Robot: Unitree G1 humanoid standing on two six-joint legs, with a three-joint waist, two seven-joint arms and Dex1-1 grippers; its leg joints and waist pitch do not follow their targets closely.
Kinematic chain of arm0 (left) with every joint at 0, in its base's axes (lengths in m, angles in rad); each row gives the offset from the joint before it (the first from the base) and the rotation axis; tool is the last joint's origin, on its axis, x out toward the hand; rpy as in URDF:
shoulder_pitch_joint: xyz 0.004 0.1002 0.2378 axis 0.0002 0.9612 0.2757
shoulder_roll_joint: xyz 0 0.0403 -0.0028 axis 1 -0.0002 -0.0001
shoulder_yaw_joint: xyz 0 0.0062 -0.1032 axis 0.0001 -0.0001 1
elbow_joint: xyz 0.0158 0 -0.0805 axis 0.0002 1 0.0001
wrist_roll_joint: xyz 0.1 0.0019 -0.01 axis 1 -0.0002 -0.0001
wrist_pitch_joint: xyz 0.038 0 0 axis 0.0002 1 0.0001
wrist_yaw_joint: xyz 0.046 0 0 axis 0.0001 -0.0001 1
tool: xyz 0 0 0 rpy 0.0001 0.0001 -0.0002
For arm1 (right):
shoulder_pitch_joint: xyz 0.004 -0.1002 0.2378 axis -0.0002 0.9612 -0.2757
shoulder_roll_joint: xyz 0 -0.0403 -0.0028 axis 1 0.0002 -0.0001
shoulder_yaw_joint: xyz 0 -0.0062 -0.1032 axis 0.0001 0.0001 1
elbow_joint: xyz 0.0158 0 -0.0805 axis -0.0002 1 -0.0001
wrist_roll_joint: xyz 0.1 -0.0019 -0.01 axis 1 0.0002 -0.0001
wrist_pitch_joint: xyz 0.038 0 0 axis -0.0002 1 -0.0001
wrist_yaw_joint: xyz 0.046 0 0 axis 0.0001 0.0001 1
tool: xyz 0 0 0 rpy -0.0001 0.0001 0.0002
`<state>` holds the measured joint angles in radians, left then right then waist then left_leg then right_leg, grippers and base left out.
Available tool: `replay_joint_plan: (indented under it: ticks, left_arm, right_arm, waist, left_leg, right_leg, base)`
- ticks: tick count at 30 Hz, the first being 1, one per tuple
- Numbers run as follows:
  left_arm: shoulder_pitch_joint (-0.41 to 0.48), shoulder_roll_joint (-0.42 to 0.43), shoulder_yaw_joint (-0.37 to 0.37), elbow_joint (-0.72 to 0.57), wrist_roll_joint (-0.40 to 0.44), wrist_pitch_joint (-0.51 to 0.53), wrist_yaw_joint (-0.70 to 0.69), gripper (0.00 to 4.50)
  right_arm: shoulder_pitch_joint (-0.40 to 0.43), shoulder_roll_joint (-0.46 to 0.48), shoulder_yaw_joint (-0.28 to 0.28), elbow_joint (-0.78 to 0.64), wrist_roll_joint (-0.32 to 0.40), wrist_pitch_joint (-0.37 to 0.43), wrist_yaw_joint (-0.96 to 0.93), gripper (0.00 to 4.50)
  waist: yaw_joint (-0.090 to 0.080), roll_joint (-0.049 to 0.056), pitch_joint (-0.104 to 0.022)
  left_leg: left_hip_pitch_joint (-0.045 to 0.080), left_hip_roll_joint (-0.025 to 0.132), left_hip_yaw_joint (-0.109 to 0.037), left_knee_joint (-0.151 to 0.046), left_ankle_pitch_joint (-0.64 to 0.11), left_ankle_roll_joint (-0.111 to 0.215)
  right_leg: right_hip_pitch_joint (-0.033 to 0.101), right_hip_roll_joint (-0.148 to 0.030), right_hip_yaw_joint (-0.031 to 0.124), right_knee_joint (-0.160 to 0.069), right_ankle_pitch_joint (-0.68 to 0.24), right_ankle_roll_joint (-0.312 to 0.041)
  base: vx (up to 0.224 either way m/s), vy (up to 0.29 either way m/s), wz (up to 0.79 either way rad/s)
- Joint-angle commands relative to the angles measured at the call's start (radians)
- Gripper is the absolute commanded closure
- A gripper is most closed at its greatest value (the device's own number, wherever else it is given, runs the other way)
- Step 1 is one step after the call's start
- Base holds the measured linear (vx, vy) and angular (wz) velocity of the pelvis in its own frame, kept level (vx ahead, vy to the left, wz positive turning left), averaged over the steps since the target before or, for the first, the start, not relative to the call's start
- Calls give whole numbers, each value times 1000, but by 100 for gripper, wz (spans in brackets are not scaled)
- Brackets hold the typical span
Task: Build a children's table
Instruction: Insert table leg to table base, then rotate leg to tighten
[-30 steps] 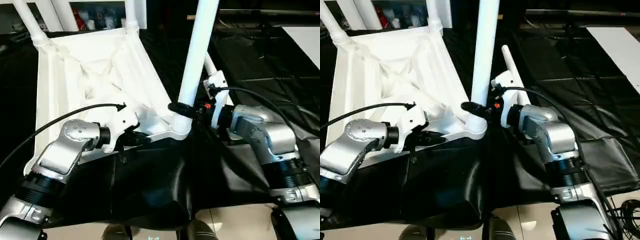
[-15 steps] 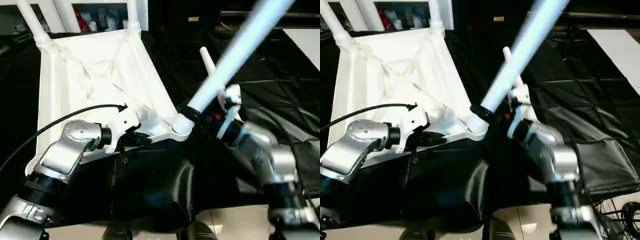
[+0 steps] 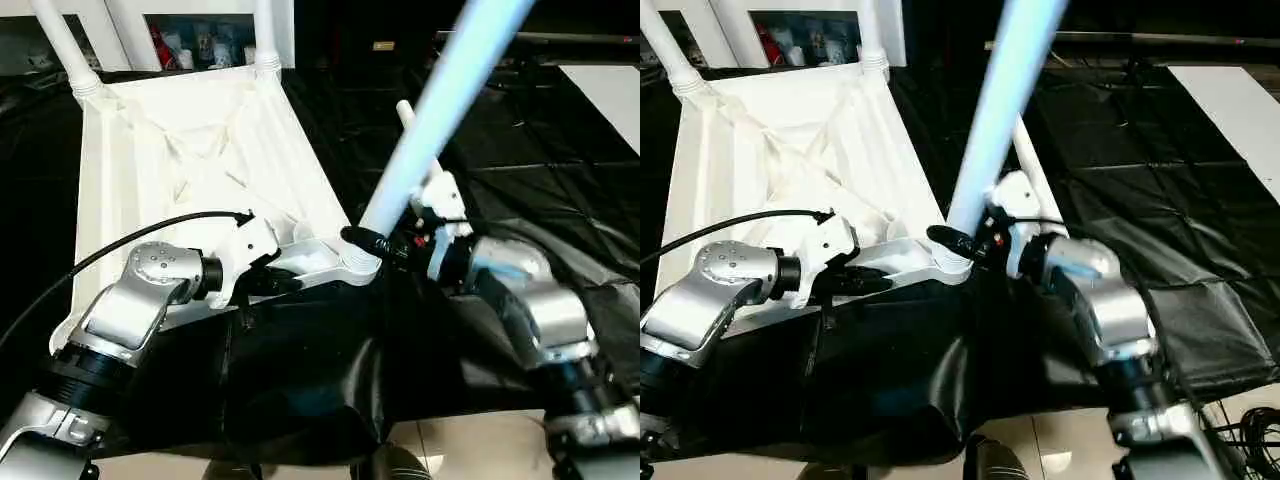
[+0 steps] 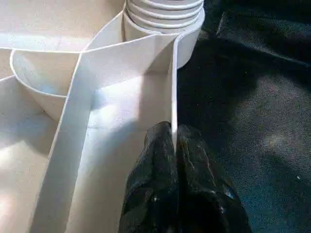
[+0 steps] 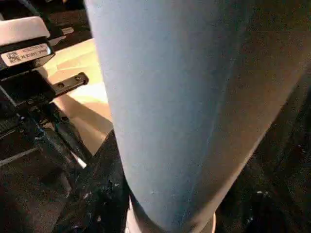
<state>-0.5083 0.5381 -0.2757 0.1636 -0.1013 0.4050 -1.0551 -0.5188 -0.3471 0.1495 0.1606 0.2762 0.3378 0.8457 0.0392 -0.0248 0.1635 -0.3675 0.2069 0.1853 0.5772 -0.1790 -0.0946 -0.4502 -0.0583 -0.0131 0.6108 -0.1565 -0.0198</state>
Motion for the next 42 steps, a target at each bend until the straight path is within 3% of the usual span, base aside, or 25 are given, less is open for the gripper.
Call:
replay_joint_plan:
  ticks: [1, 4, 12, 20, 27, 30, 33, 35, 37, 39, 41, 42]
  left_arm:
    - [13, -6, -18, 13, 8, -3, 6, 450]
    - [13, -6, -21, 15, 10, -5, 0, 450]
    - [12, 5, -33, 18, 14, -5, -26, 450]
    - [17, 13, -37, 11, 16, 2, -46, 450]
    - [10, 22, -48, 25, 28, 4, -56, 450]
    - [1, 6, -52, 41, 51, 31, -11, 450]
    - [-9, -54, -51, 48, 73, 102, 85, 450]
    - [-21, -129, -47, 40, 80, 190, 180, 450]
    - [-25, -148, -45, 38, 84, 217, 204, 450]
    - [-37, -197, -49, 44, 103, 267, 265, 450]
    - [-56, -270, -58, 57, 131, 308, 344, 450]
    - [-64, -304, -60, 60, 138, 325, 374, 450]
  right_arm:
    - [40, -3, 97, 66, -25, 88, 65, 265]
    - [-6, 10, 98, 141, -50, 89, 55, 265]
    - [-36, 15, 135, 228, -62, 131, 105, 265]
    - [-62, 21, 138, 311, -93, 80, 136, 265]
    - [-64, 25, 137, 327, -106, 59, 142, 265]
    - [-58, 47, 119, 333, -116, 66, 79, 265]
    - [-53, 113, 71, 350, -133, 90, -84, 265]
    - [-55, 182, 21, 377, -129, 114, -229, 265]
    - [-59, 196, 14, 389, -132, 108, -257, 265]
    - [-74, 234, -5, 427, -137, 98, -332, 265]
    - [-106, 296, -46, 484, -121, 103, -431, 265]
    - [-121, 320, -60, 509, -114, 103, -465, 265]
  waist:
    - [-2, 1, -73]
    - [-4, 2, -72]
    - [-6, 2, -68]
    - [-9, 0, -61]
    - [-11, 1, -61]
    - [-12, -1, -60]
    - [-13, -2, -55]
    - [-18, -1, -54]
    - [-21, 2, -59]
    - [-27, 3, -60]
    - [-33, 13, -61]
    - [-39, 14, -54]
  left_leg:
    - [5, 3, 3, -60, -137, 46]
    - [5, 4, 3, -61, -151, 41]
    - [10, 8, -2, -70, -223, 17]
    - [18, 9, -9, -79, -296, 2]
    - [17, 10, -9, -83, -295, 3]
    - [18, 10, -10, -85, -311, 0]
    - [23, 9, -11, -87, -350, -14]
    - [27, 3, -27, -90, -405, -26]
    - [26, 3, -31, -92, -413, -28]
    - [20, 4, -38, -105, -433, -24]
    - [32, 7, -38, -105, -464, -26]
    - [40, 7, -39, -107, -513, -23]
  right_leg:
    - [67, -44, 33, -68, -212, -202]
    - [64, -46, 33, -70, -230, -208]
    - [59, -48, 32, -81, -329, -182]
    - [57, -52, 33, -93, -434, -166]
    - [56, -51, 33, -94, -420, -168]
    - [53, -51, 33, -99, -466, -154]
    - [43, -54, 35, -111, -585, -116]
    - [35, -59, 23, -132, -776, -41]
    - [40, -60, 17, -136, -777, -28]
    - [49, -57, 4, -140, -716, -31]
    - [43, -58, -1, -145, -670, -51]
    - [37, -54, -10, -154, -669, -55]
  base:
    - [0, 0, 0]
    - [0, 0, 0]
    - [0, 0, 0]
    - [0, 0, 0]
    - [0, 0, 0]
    - [0, 0, 0]
    - [0, 0, 0]
    - [0, 0, 0]
    - [0, 0, 0]
    - [0, 0, 0]
    - [-26, 33, -7]
    - [0, 0, 0]
